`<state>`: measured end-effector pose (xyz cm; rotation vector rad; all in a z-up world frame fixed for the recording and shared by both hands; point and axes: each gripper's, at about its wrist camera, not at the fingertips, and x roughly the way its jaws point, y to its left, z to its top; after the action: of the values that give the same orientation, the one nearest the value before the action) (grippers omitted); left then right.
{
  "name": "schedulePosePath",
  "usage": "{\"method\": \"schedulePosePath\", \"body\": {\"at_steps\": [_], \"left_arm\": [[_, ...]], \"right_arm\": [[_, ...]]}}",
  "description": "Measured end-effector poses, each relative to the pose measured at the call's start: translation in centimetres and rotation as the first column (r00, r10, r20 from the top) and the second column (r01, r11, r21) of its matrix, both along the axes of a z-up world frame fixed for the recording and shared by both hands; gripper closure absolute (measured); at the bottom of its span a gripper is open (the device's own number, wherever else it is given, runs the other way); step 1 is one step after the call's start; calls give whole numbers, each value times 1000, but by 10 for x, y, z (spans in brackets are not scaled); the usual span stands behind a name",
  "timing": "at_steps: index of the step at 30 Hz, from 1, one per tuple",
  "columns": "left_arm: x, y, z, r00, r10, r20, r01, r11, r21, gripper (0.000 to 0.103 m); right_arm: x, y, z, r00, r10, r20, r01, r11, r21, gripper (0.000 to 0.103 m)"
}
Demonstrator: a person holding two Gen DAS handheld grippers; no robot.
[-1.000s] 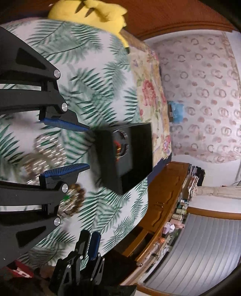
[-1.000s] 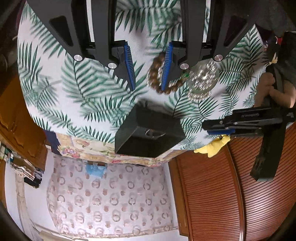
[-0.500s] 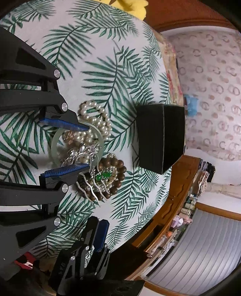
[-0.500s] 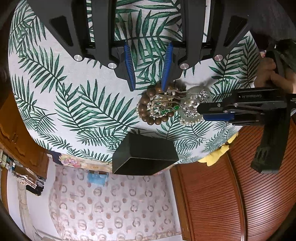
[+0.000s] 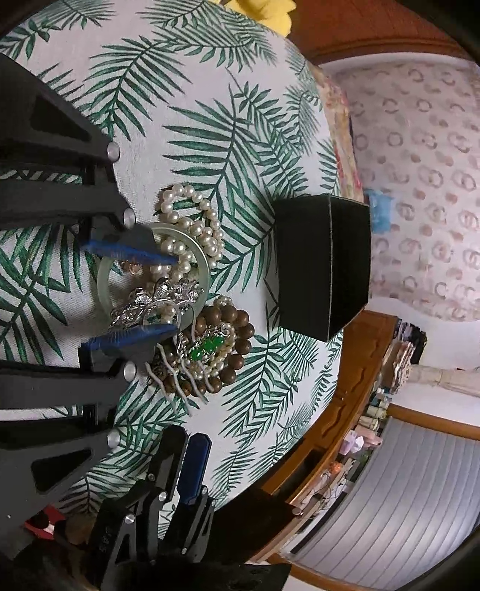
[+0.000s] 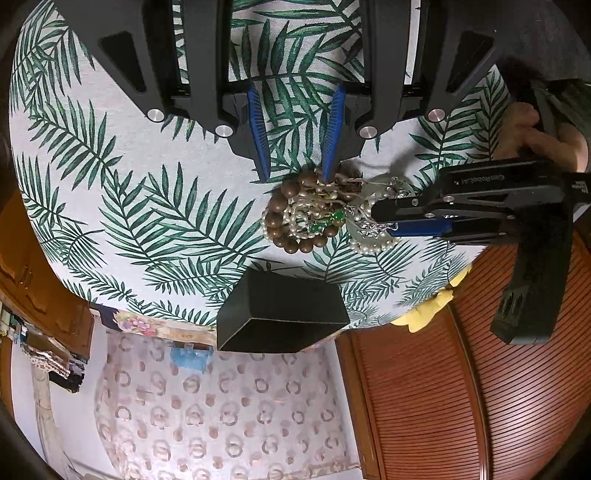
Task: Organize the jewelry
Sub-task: 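Grasp the silver hairpins with the left gripper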
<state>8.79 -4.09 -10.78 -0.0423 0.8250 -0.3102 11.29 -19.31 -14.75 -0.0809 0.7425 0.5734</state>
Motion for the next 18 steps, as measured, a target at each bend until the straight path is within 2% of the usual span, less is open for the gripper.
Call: {"method": "schedulePosePath", "body": {"at_steps": [6, 13, 15, 18], "left_arm": [[-6, 4, 8, 1000, 7, 29, -6, 1000, -31, 90], [-16, 9, 32, 993, 19, 118, -12, 998, -56, 96], [-19, 11, 40, 988, 32, 153, -26, 999, -43, 96], [-20, 15, 47, 985, 36, 169, -27, 998, -55, 96]], "right_arm": [[0, -3, 0, 1000, -6, 0, 6, 1000, 4, 72], [0, -6, 1, 1000, -13, 3, 13, 1000, 10, 72], [-1, -6, 2, 1000, -13, 4, 13, 1000, 11, 71], [0, -5, 2, 1000, -12, 4, 12, 1000, 11, 71]]}}
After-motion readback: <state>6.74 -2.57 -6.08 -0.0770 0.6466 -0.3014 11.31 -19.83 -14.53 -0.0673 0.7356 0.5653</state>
